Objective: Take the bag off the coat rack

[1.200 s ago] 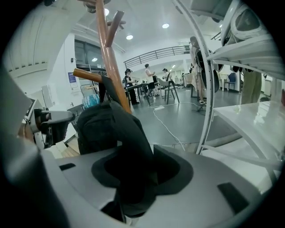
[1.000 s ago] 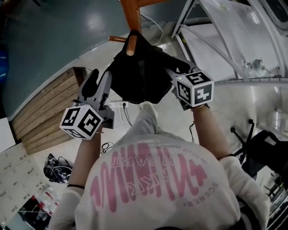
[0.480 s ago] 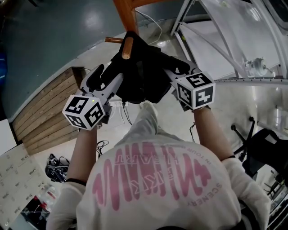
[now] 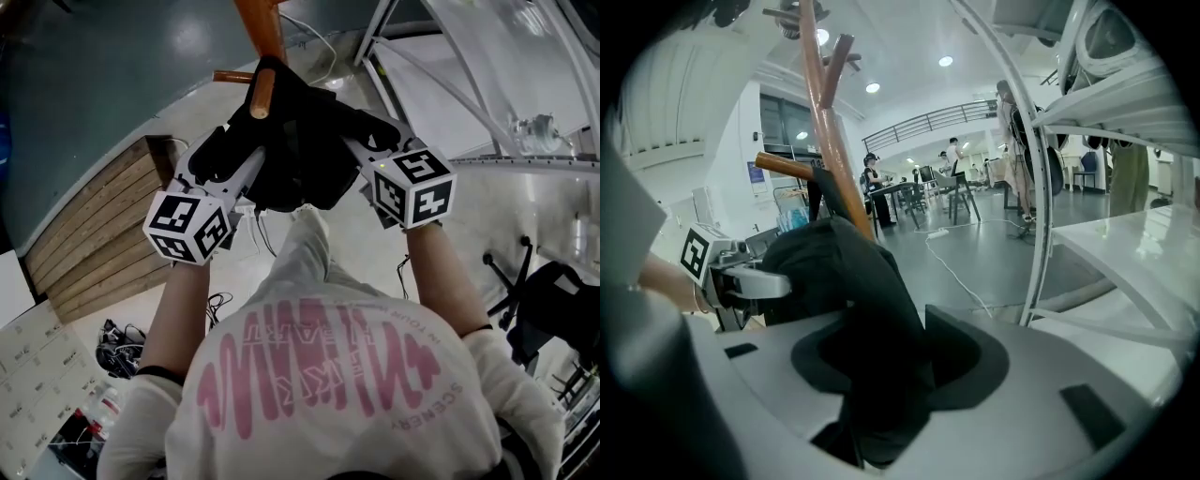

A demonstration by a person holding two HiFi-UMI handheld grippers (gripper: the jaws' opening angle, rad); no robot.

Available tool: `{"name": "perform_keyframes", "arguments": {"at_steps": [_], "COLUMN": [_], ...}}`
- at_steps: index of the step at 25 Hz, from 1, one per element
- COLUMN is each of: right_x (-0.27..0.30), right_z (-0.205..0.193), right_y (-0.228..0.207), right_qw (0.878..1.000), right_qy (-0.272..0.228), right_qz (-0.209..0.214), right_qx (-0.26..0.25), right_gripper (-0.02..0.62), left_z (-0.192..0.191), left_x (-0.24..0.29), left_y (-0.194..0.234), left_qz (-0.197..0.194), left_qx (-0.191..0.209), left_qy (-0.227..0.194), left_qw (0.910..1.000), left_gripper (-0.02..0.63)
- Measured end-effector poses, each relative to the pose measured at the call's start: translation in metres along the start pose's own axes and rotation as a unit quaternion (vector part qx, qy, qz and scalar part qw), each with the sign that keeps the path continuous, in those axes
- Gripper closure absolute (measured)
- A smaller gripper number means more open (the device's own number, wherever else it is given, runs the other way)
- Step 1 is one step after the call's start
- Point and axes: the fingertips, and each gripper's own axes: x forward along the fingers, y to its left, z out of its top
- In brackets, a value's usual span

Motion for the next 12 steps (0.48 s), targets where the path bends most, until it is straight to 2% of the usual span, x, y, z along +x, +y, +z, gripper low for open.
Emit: {"name": "perform_keyframes", "arguments": {"at_steps": [5, 7, 9, 12], "right_x": [0.000, 0.000, 0.001, 0.001], "right_z": [0.000, 0.000, -0.001, -0.002], "right_y": [0.002, 0.002, 0.002, 0.003], "right_qw": [1.000, 1.000, 1.000, 1.000], "right_qy": [-0.020, -0.022, -0.020, -0.015], "right_qz": [-0.003, -0.004, -0.005, -0.009], "right_qx": [0.008, 0.014, 0.016, 0.014], "right_gripper": [0.414, 0.413, 0.416, 0.419], "left_z": [0.001, -0.003, -0.007, -0.008], "left_x": [0.001, 0.003, 0.003, 0.004], "left_y": [0.006, 0.007, 0.010, 0.011], "left_qz": [0.026, 0.035, 0.048, 0.049], "left_qx": [0.003, 0.017, 0.038, 0.037], "left_qy": [-0.020, -0.014, -0.002, -0.004], "left_qw": [0.9994, 0.9991, 0.9981, 0.9981], "left_gripper": [0.295, 0.304, 0.387, 0.419]}}
